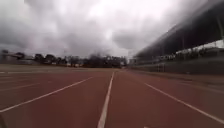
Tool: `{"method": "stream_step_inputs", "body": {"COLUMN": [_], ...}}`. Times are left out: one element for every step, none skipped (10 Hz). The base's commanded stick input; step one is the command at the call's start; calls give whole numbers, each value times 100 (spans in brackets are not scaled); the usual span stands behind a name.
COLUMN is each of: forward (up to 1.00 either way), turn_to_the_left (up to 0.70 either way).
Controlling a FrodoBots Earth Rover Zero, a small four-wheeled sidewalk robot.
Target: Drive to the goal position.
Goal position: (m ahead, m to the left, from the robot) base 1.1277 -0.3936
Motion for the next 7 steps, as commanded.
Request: {"method": "stream_step_inputs", "body": {"forward": [70, 70, 70, 70, 70, 70, 70], "turn_to_the_left": [0, 0, 0, 0, 0, 0, -8]}}
